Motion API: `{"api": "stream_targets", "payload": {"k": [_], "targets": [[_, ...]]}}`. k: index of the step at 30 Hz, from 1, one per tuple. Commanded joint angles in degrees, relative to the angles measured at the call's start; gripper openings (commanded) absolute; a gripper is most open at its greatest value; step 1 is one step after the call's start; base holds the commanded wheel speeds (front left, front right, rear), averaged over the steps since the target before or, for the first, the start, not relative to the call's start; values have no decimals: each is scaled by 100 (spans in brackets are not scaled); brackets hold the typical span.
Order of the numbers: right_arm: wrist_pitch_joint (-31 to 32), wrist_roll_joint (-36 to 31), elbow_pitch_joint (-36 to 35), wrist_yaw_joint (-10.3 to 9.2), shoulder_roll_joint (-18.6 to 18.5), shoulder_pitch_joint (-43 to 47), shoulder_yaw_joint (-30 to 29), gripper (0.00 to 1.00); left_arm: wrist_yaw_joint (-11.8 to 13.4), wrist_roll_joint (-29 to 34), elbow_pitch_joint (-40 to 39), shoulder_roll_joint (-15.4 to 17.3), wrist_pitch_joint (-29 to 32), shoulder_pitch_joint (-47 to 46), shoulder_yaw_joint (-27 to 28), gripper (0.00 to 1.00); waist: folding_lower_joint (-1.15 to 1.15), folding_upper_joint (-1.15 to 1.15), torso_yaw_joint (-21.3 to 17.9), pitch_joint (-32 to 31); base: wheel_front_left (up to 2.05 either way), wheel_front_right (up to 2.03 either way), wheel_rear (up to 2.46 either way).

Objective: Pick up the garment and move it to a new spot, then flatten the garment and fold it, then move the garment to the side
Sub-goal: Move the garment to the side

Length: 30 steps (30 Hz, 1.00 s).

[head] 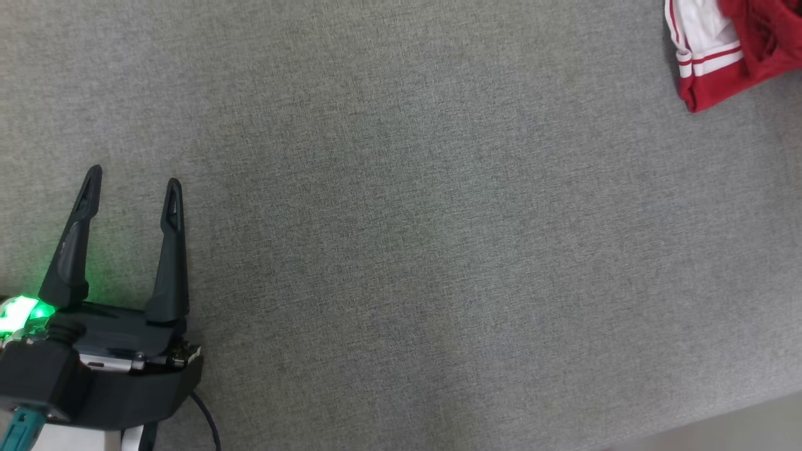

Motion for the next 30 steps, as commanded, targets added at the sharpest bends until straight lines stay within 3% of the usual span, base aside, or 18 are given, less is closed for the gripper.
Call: {"api": "stream_targets", "payload": {"k": [1,7,18,30], "targets": [[-70,17,63,-19,22,-112,-41,100,51,-32,254,11,24,2,50,100,0,0,0,-94,0,0,0],[-529,-138,174,-19,289,-56,-471,100,120,-120,430,-66,2,250,118,100,0,0,-21,-563,0,0,0],[-1641,-63,69,-19,1176,662,-1425,100,298,-231,722,-294,-12,770,374,100,0,0,96,-1728,0,0,0],[-1989,-265,-562,-19,2110,2079,-2313,100,306,-251,967,-517,-13,1317,455,100,0,0,441,-2559,0,0,0]]}}
